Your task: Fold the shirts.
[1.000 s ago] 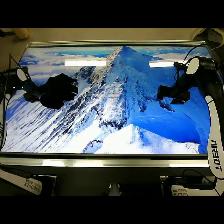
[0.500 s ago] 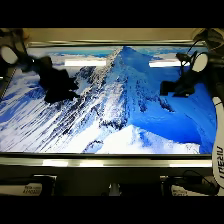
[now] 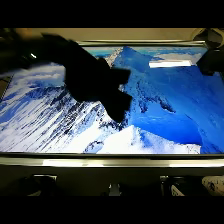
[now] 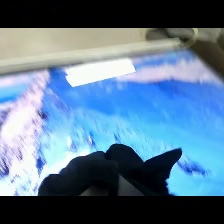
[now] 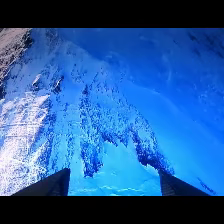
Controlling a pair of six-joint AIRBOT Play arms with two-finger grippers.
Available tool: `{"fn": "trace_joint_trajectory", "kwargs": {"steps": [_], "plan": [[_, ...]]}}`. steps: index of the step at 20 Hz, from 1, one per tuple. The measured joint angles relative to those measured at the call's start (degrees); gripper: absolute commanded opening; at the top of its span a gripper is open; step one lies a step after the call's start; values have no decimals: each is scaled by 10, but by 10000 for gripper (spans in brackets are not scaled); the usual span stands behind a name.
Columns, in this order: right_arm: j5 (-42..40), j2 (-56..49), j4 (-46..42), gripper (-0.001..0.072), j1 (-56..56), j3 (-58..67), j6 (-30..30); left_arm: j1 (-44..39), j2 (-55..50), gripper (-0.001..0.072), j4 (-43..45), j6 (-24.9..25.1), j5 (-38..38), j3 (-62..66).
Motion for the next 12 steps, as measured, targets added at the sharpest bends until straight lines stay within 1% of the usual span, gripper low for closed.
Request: {"fn": "trace_joint_trajectory", "kwargs": {"steps": [3, 5, 6, 7, 8, 10, 12], "plan": [[74, 3, -3, 569, 0, -22, 8, -54, -27, 24, 8, -47, 9, -125], [103, -12, 3, 572, 0, -67, 11, -87, -62, 40, -3, -83, 45, -211], [108, -22, 12, 579, 0, -97, 11, -100, -83, 203, -16, -97, 58, -246], [107, -33, 25, 635, 0, -134, 11, -110, -107, 523, -38, -110, 65, -276], [102, -45, 41, 654, 0, -172, 11, -115, -123, 704, -57, -118, 68, -294], [96, -70, 76, 685, 0, -239, 2, -113, -140, 701, -84, -121, 54, -310], [87, -89, 108, 682, 0, -299, -14, -90, -130, 699, -94, -95, 31, -306]]}}
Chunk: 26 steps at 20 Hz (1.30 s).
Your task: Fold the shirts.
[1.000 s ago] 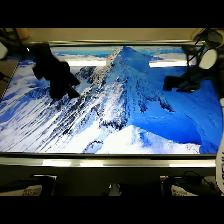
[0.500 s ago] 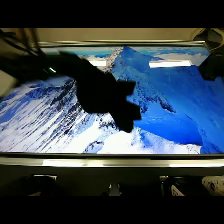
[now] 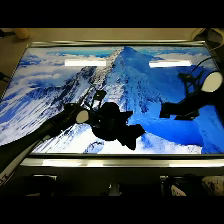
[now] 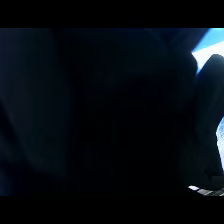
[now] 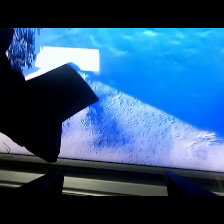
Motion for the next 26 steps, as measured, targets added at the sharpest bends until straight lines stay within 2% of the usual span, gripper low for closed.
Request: {"fn": "trace_joint_trajectory", "kwargs": {"steps": [5, 8, 10, 12, 15, 16, 18, 20, 21, 25, 26], "plan": [[-49, -43, 43, 672, 0, -90, -24, 110, 79, 686, 35, 49, -76, 16], [-77, -72, 75, 672, 0, -113, -38, 163, 85, 678, 40, 57, -99, -10], [-88, -90, 92, 672, 0, -120, -43, 181, 65, 583, 18, 57, -92, -46], [-93, -101, 101, 672, 0, -124, -47, 188, 37, 540, -28, 59, -70, -85], [-101, -110, 108, 674, 0, -127, -50, 188, 0, 539, -113, 77, -17, -122], [-103, -113, 110, 677, 0, -127, -52, 184, -9, 499, -135, 81, 0, -129], [-106, -120, 119, 684, 0, -130, -57, 176, -25, 342, -168, 85, 28, -137], [-111, -135, 136, 689, 0, -131, -68, 170, -35, 51, -187, 88, 45, -141], [-112, -146, 147, 689, 0, -132, -74, 167, -38, 25, -195, 89, 50, -142], [-137, -190, 189, 653, 0, -133, -89, 165, -38, 24, -206, 93, 62, -145], [-143, -200, 199, 601, 0, -133, -91, 163, -36, 24, -209, 93, 63, -145]]}}
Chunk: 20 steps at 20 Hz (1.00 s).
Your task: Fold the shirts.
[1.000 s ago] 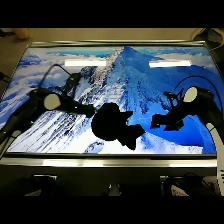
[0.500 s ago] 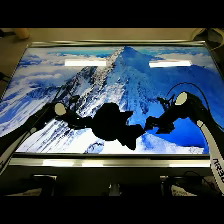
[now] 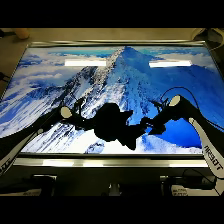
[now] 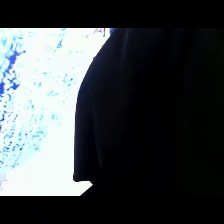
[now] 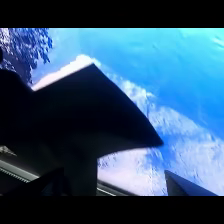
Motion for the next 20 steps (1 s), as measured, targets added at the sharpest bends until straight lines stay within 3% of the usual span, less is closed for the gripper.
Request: {"fn": "trace_joint_trajectory", "kwargs": {"steps": [1, 2, 3, 4, 10, 14, 17, 20], "plan": [[-9, -10, 10, 601, 2, 0, -1, -1, 3, 24, -1, 2, 2, 0], [-18, -18, 18, 506, 5, 0, -2, -1, 6, 24, -2, 2, 2, 0], [-24, -24, 27, 216, 9, 0, -3, -1, 11, 24, -2, 2, 3, 0], [-38, -31, 31, 24, 14, 0, -3, -1, 16, 23, -2, 3, 3, 0], [-52, 5, 26, 17, 23, 71, -10, -2, 106, 20, 68, 3, 7, 41], [-47, 148, -27, 18, 24, 222, -16, -2, 228, 20, 192, -1, -6, 177], [-85, 291, -91, 19, 24, 323, 12, -1, 313, 21, 278, -23, -10, 300], [-123, 407, -125, 19, 24, 365, 37, -6, 376, 21, 307, -43, 18, 370]]}}
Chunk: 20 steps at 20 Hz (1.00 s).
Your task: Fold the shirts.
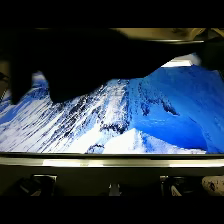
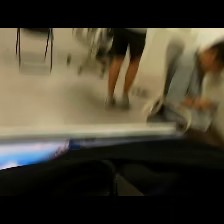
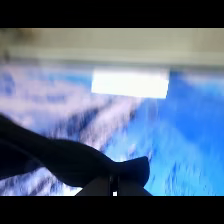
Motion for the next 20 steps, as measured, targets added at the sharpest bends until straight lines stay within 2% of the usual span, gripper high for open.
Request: {"fn": "trace_joint_trajectory", "kwargs": {"steps": [4, 8, 10, 12, 16, 17, 18, 19, 20], "plan": [[-14, 69, -33, 20, 0, 19, 34, -14, 24, 21, 10, -6, 11, 28], [2, 49, -82, 20, 0, 23, 46, -18, -12, 23, 32, 3, -64, 28], [38, 3, -107, 20, 0, 17, 49, -21, -50, 23, 37, 6, -119, -4], [68, -68, -125, 20, 0, -1, 50, -24, -93, 23, 36, 8, -139, -62], [42, -233, -130, 21, 0, -28, 69, -30, -219, 26, -10, 5, -108, -183], [30, -273, -119, 21, 0, -30, 80, -30, -259, 56, -34, 1, -99, -202], [26, -309, -105, 41, 0, -33, 90, -30, -294, 213, -60, -1, -95, -212], [28, -341, -86, 240, 0, -35, 100, -28, -325, 523, -91, -3, -88, -217], [28, -366, -63, 448, 0, -35, 104, -23, -355, 654, -125, -3, -88, -217]]}}
